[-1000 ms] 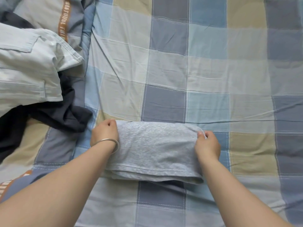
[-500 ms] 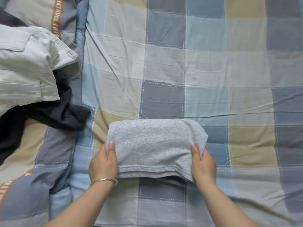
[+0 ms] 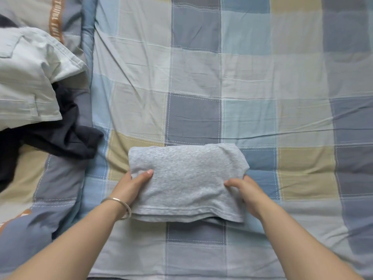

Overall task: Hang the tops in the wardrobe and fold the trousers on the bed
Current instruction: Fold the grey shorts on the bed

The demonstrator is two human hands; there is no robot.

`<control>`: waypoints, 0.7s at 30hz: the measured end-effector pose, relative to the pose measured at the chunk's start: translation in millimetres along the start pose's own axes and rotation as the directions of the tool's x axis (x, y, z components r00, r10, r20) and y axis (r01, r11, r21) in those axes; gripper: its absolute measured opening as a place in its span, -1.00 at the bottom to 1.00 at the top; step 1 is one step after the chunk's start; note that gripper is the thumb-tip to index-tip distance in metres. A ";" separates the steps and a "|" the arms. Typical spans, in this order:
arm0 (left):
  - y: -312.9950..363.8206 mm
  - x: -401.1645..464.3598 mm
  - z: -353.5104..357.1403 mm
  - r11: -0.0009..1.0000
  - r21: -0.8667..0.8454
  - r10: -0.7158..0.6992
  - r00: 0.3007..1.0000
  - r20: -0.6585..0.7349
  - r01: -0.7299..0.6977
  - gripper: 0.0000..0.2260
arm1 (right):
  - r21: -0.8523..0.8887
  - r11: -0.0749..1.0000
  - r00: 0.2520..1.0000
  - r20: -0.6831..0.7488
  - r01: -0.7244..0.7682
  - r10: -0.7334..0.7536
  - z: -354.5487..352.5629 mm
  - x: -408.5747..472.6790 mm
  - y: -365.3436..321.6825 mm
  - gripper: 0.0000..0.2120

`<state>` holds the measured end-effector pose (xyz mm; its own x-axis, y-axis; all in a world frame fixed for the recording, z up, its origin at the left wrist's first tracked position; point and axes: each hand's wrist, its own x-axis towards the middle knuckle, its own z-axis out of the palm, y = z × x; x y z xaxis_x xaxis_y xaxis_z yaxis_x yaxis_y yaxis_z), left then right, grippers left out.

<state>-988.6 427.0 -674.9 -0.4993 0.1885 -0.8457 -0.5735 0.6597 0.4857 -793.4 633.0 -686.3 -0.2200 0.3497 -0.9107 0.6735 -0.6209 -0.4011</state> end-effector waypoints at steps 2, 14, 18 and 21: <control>15.2 -2.3 0.5 0.997 0.005 -0.076 0.995 0.061 0.076 -0.77 | -0.022 0.997 0.996 0.040 -0.073 0.074 6.9 -0.1 -5.1 -0.52; 148.2 -182.0 22.7 0.847 0.471 0.197 0.968 0.153 -0.247 -0.39 | 0.123 0.980 0.900 -0.426 0.155 -0.089 -49.8 -210.6 -48.9 -0.67; 189.2 -276.1 55.4 0.625 0.605 0.413 0.867 0.279 -0.493 -0.62 | 0.141 0.944 0.727 -0.675 0.298 -0.129 -80.2 -326.2 -37.1 -0.59; 196.7 -346.1 77.7 0.384 0.624 0.500 0.721 0.479 -0.681 -0.65 | 0.240 0.910 0.629 -0.777 0.339 -0.030 -101.8 -405.3 4.9 -0.60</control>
<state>-878.3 548.0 -303.9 -0.3357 0.8146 -0.4731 0.5244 0.5788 0.6245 -629.1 559.7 -309.1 0.3900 0.7833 -0.4841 0.3690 -0.6146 -0.6972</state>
